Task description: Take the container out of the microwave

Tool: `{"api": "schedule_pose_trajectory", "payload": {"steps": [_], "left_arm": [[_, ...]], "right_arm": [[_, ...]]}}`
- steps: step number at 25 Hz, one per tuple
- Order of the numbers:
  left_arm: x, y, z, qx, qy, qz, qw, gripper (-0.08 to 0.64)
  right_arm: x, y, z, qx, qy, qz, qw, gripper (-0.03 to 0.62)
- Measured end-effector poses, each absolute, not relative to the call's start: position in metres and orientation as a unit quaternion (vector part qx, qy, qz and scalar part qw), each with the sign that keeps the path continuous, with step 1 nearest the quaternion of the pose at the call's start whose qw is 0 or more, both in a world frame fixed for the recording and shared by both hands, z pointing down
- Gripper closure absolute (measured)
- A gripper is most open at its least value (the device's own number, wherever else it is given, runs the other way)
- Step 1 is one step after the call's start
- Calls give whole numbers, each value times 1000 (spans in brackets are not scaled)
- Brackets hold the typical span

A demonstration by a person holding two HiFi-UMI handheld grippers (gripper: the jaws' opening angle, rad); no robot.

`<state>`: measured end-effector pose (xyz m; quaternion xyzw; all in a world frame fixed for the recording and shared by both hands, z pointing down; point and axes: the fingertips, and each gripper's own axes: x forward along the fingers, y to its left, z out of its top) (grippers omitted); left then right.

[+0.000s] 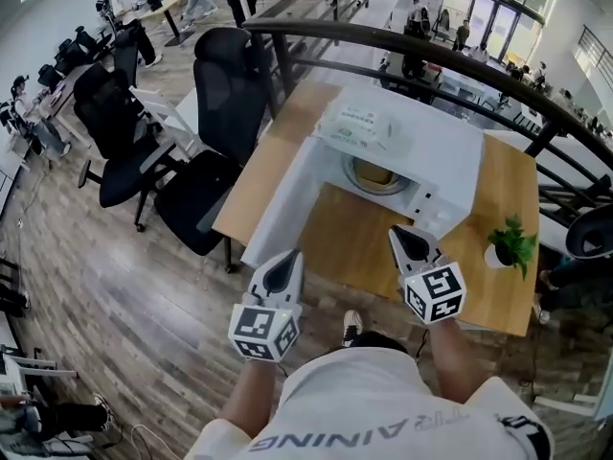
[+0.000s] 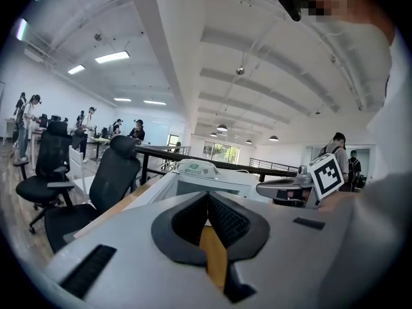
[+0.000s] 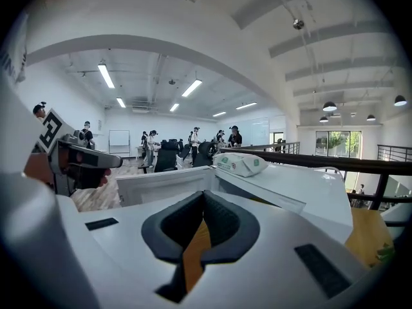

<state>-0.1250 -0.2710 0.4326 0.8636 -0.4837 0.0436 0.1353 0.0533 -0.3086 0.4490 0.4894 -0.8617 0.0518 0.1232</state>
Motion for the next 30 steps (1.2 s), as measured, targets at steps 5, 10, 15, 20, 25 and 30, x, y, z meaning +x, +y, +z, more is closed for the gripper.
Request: {"api": "schedule_pose_trajectory", "payload": {"steps": [5, 10, 15, 20, 25, 30], "left_arm": [[-93, -306, 441, 868, -475, 53, 137, 528], [-79, -327, 461, 869, -468, 57, 149, 528], [-83, -344, 467, 876, -453, 48, 158, 528], [-79, -357, 474, 888, -428, 51, 159, 528], [-80, -361, 482, 890, -420, 56, 168, 528], [-80, -361, 490, 885, -426, 58, 179, 528]], "right_arm": [[69, -339, 469, 479, -865, 75, 126, 571], [70, -359, 492, 473, -865, 83, 144, 571], [68, -374, 502, 488, -850, 82, 180, 569], [57, -396, 528, 497, -829, 66, 247, 568], [51, -425, 557, 478, -827, 71, 288, 559], [44, -456, 585, 464, -816, 64, 338, 494]]}}
